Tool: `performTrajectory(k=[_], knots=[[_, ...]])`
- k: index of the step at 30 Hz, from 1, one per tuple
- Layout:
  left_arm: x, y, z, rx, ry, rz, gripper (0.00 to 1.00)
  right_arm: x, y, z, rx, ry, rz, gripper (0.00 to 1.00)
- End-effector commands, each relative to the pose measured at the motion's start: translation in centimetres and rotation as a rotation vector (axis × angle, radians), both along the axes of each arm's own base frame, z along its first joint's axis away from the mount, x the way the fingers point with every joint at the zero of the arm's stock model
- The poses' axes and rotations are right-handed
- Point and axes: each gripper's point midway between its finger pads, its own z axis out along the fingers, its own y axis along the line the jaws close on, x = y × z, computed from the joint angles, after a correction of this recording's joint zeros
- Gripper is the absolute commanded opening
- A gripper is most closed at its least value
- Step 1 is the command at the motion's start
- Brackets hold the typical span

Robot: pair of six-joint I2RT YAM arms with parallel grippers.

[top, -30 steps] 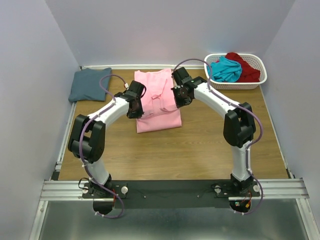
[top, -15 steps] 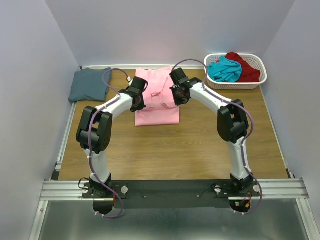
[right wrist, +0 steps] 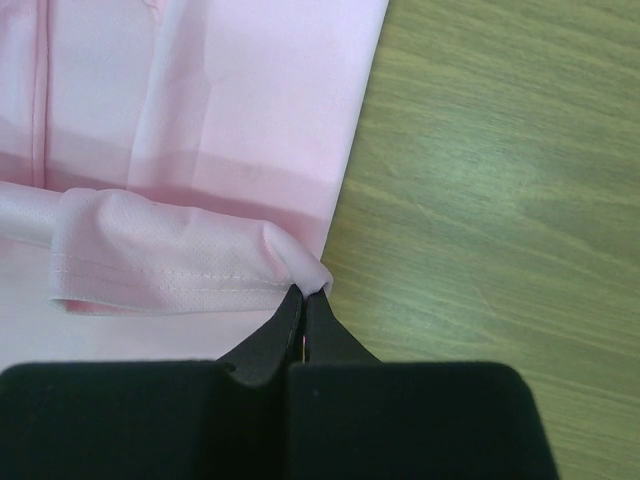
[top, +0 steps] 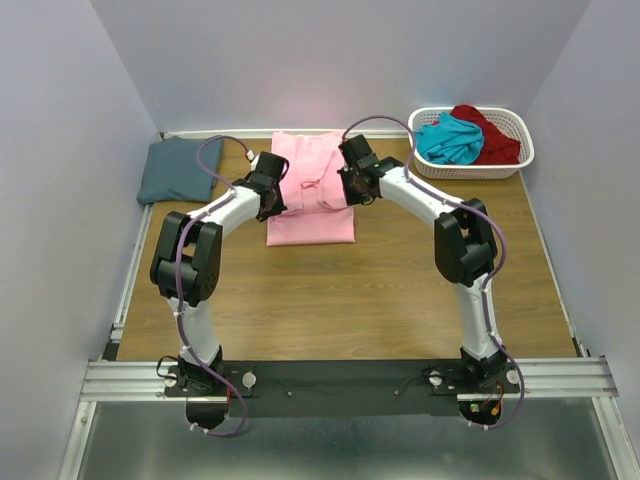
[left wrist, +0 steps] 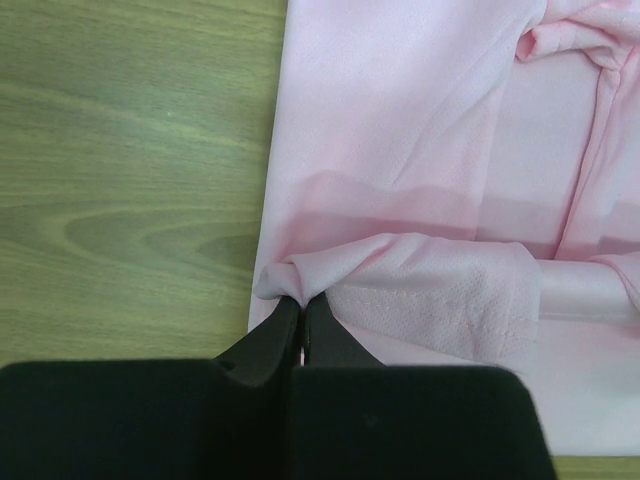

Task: Fold and stack the t-shirts
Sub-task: Fold the tshirt

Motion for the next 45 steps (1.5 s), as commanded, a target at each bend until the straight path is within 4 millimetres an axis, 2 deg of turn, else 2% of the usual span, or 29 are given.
performTrajectory(k=[1,9,14,19,21,23,24,26,28,30,31,33,34,35,36,37,38,40,41,43,45], knots=[[1.3,2.4,-0.7,0.059,-0.023,0.069,0.00,1.0,-1.4,-2.3,-0.053,-0.008,-0.033,0.02],[3.1,2.2,-1.1,0.064,-0.035,0.057,0.00,1.9,-1.6,-3.3,-0.074,-0.032,-0.047,0.04],[3.4,2.6,-1.3,0.082,-0.031,0.074,0.00,2.1,-1.7,-4.0,-0.085,-0.030,-0.054,0.07],[3.4,3.1,-0.8,0.083,-0.050,0.102,0.00,2.6,-1.6,-3.2,-0.086,-0.057,-0.046,0.07],[3.4,3.2,-0.9,0.083,-0.049,0.107,0.00,2.7,-1.4,-3.0,-0.073,-0.060,-0.040,0.10],[3.3,3.2,-1.0,0.079,-0.045,0.113,0.08,2.9,-0.9,-2.5,-0.058,-0.069,-0.035,0.19],[3.4,3.3,-0.9,0.075,-0.050,0.119,0.16,3.0,-0.8,-2.2,-0.052,-0.074,-0.033,0.20],[3.2,3.4,-0.6,0.066,-0.057,0.132,0.23,3.2,-0.7,-1.6,-0.041,-0.085,-0.029,0.27],[3.4,3.7,0.6,0.056,-0.092,0.147,0.34,3.3,-0.3,-0.7,-0.023,-0.099,-0.017,0.30],[3.6,3.8,1.8,0.047,-0.119,0.158,0.41,3.5,-0.2,0.4,-0.013,-0.117,-0.014,0.38],[3.7,3.9,2.4,0.039,-0.133,0.162,0.52,3.6,-0.1,0.9,-0.006,-0.127,-0.011,0.39],[3.8,3.8,3.5,0.026,-0.158,0.167,0.63,3.4,0.2,1.6,0.012,-0.131,0.001,0.44],[3.6,3.8,3.7,0.020,-0.163,0.168,0.72,3.3,0.4,2.6,0.029,-0.142,0.011,0.46],[3.5,3.8,4.1,0.011,-0.171,0.169,0.75,3.0,0.5,2.7,0.040,-0.136,0.020,0.48],[3.3,3.8,5.2,-0.002,-0.192,0.171,0.78,2.5,1.1,3.0,0.071,-0.126,0.046,0.48],[2.8,3.7,5.2,-0.014,-0.190,0.177,0.79,2.2,1.5,3.9,0.095,-0.133,0.064,0.48],[2.5,3.7,6.5,-0.033,-0.214,0.183,0.79,1.6,1.6,3.6,0.105,-0.117,0.079,0.48],[1.5,3.7,6.7,-0.052,-0.218,0.187,0.79,0.7,2.4,3.9,0.144,-0.104,0.116,0.48],[1.1,3.7,7.7,-0.068,-0.238,0.186,0.79,0.1,3.0,4.7,0.186,-0.099,0.143,0.48],[0.2,3.4,7.2,-0.087,-0.222,0.167,0.78,-1.4,4.3,4.5,0.258,-0.059,0.197,0.48],[-0.5,2.6,6.8,-0.111,-0.200,0.136,0.72,-2.8,5.7,4.2,0.331,-0.012,0.251,0.47]])
